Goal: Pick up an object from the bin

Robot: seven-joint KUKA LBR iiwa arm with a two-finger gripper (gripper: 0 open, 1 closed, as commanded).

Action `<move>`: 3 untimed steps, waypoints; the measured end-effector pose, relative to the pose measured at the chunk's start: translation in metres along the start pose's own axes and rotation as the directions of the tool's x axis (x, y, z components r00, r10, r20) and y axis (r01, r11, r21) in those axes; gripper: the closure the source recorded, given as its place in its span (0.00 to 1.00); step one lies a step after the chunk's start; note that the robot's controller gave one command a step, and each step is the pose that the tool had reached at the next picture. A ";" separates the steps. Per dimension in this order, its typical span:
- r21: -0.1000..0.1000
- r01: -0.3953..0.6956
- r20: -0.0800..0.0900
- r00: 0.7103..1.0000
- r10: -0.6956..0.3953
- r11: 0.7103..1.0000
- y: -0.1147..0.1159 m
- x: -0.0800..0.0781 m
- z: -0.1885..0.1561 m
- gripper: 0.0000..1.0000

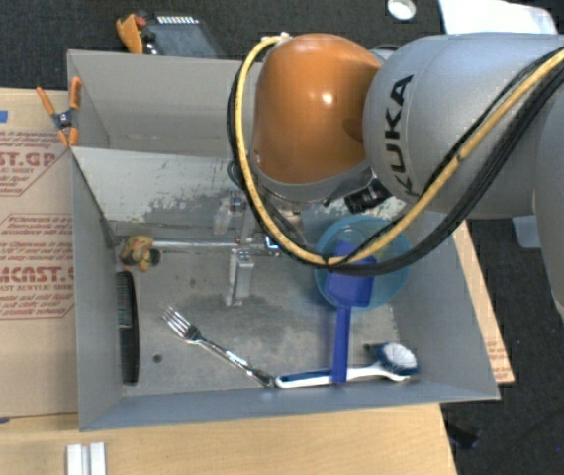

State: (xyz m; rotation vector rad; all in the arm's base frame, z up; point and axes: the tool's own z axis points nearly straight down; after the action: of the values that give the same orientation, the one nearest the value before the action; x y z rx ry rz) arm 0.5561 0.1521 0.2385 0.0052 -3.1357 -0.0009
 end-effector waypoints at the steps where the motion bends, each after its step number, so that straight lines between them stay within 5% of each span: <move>1: -0.001 -0.002 0.008 1.000 0.002 1.000 -0.001 -0.001 -0.005 0.00; 2: -0.003 -0.003 0.010 1.000 0.003 1.000 -0.004 0.023 0.092 0.00; 3: -0.003 -0.084 0.005 0.996 0.084 0.996 -0.012 0.044 0.127 0.00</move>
Offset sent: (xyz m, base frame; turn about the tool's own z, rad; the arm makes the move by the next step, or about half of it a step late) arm -0.0446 -0.0071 -0.1685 0.0049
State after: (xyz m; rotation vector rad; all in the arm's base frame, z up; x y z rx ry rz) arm 0.5116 0.1399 0.1114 -0.1272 -3.1384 -0.0044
